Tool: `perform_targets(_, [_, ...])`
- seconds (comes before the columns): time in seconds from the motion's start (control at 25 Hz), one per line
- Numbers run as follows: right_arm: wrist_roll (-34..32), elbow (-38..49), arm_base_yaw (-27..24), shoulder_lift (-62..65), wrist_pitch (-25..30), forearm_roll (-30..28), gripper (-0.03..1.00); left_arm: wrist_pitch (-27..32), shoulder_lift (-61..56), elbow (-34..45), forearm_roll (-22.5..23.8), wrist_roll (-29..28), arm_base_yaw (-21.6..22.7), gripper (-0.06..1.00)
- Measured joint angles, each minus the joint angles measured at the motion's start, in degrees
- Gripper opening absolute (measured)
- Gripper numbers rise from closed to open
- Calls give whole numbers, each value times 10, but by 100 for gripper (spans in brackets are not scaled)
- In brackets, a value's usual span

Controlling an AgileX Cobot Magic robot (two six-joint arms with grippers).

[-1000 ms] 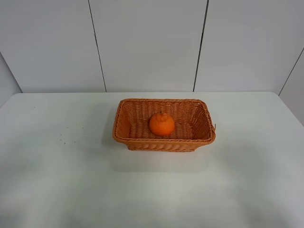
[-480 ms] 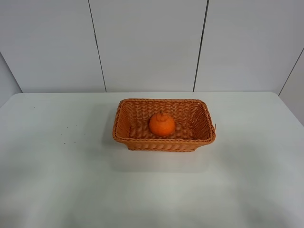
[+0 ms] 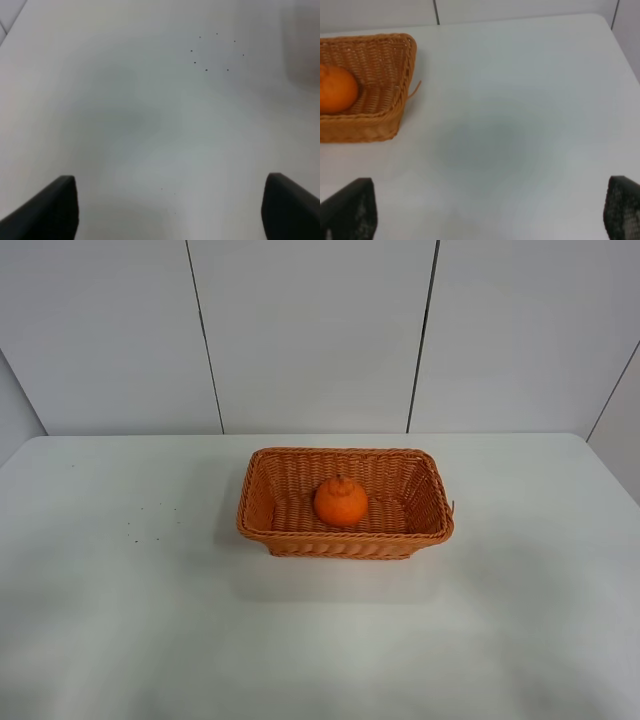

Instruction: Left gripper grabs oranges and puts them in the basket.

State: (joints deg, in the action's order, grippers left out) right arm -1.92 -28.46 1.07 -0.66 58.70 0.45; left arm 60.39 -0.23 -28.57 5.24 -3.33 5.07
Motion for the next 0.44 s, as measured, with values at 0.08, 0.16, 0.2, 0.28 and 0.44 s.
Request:
perform_targets(0.08, [0,0,0,0,0,0,69,0,0,0,0,0,0,85])
perform_targets(0.16, [0,0,0,0,0,0,69,0,0,0,0,0,0,85])
perform_targets(0.2, [0,0,0,0,0,0,69,0,0,0,0,0,0,85])
perform_targets(0.28, [0,0,0,0,0,0,69,0,0,0,0,0,0,85])
perform_targets(0.44, [0,0,0,0,0,0,69,0,0,0,0,0,0,85])
